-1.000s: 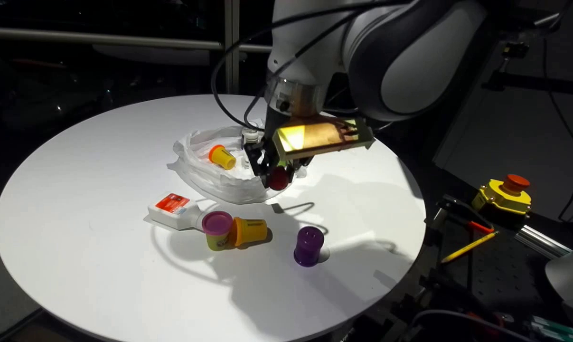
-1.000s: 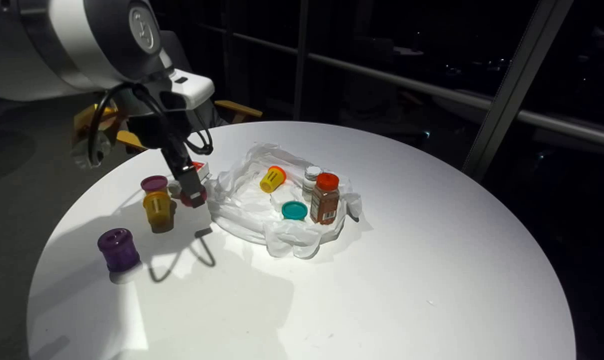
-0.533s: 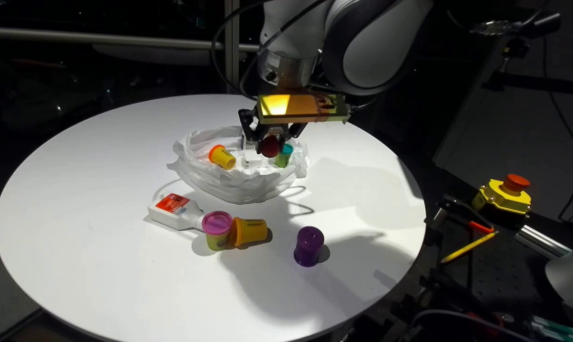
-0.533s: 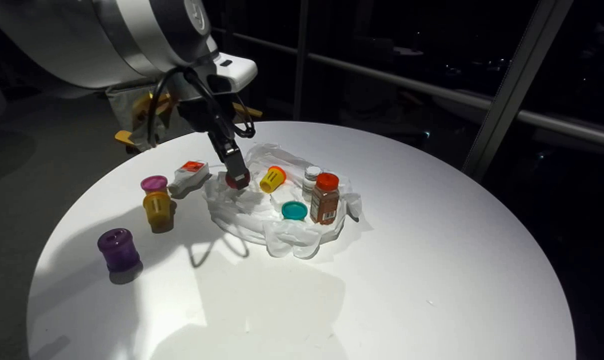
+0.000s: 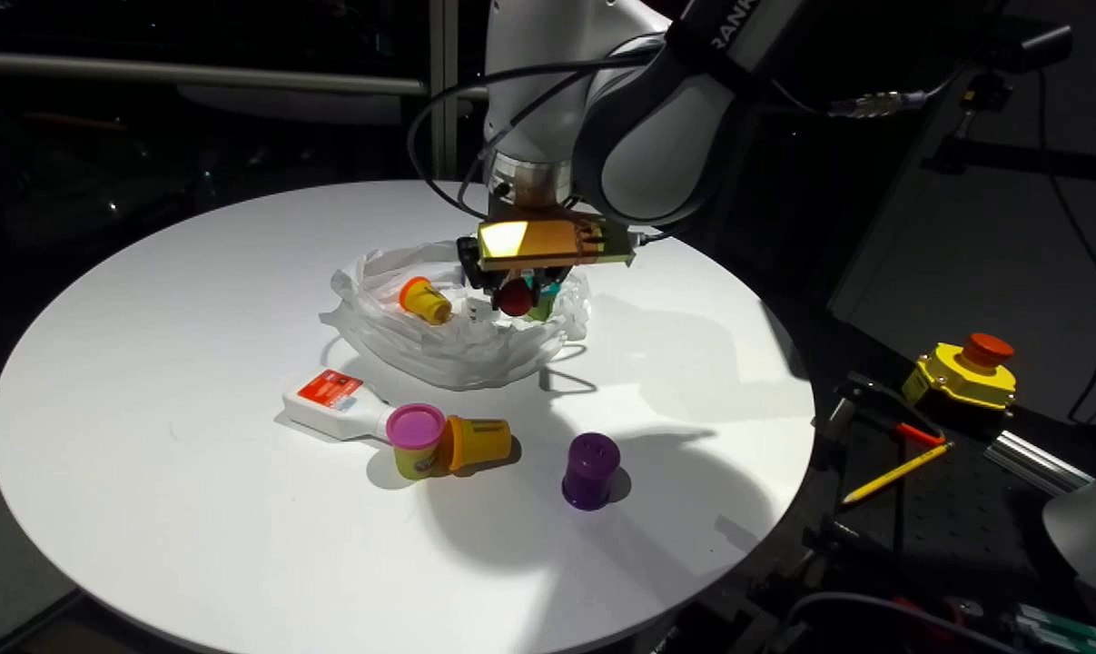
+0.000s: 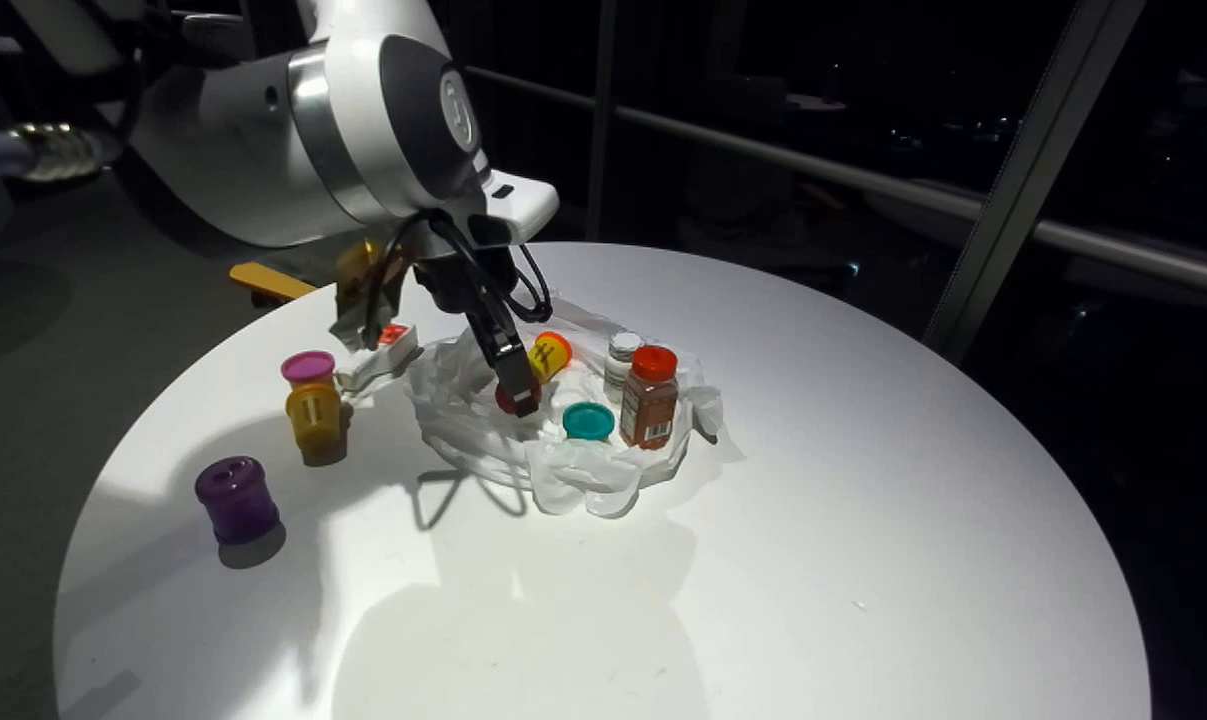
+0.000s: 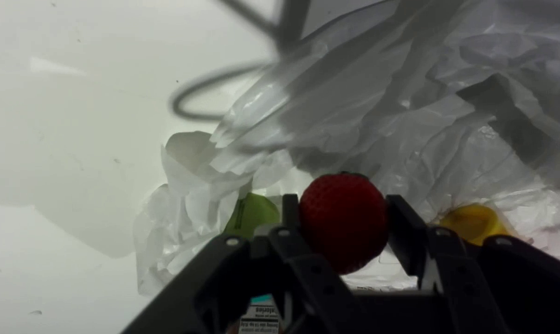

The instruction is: Put all the objects on the table into the plastic bag.

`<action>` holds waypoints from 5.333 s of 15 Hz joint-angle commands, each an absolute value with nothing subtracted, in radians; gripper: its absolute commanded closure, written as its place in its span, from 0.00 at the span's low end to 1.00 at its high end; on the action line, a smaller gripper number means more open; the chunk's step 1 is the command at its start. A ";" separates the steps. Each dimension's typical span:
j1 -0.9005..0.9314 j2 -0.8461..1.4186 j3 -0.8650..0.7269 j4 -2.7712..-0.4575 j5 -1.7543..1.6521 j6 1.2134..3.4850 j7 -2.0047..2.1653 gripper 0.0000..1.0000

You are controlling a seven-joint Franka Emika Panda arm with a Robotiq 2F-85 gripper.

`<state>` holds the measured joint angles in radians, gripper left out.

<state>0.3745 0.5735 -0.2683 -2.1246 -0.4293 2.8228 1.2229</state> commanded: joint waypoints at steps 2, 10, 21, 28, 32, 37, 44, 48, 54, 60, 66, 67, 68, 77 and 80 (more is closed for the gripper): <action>0.434 0.607 -0.335 -2.100 -0.430 2.846 1.259 0.12; 0.506 0.378 -0.263 -2.252 -0.419 2.619 1.237 0.00; 0.358 0.282 0.041 -2.425 -0.330 2.604 1.171 0.00; 0.287 0.302 0.113 -2.491 -0.155 2.688 0.975 0.00; 0.289 0.319 0.128 -2.498 -0.064 2.690 0.889 0.00; 0.316 0.362 0.095 -2.491 -0.079 2.752 0.891 0.32; 0.395 0.299 -0.002 -2.498 -0.162 2.689 0.962 0.74; 0.473 0.181 -0.123 -2.445 -0.439 2.572 1.180 0.74; 0.327 0.243 -0.070 -2.220 -0.659 2.549 1.330 0.74; 0.252 0.413 -0.059 -2.087 -0.560 2.680 1.277 0.74; 0.241 0.591 -0.038 -1.977 -0.329 2.703 1.136 0.74; 0.244 0.616 -0.037 -1.960 -0.296 2.697 1.115 0.74; 0.248 0.645 -0.041 -1.937 -0.270 2.694 1.097 0.74; 0.435 0.593 -0.190 -1.938 -0.290 2.553 1.199 0.00; 0.494 0.520 -0.178 -1.971 -0.370 2.468 1.212 0.00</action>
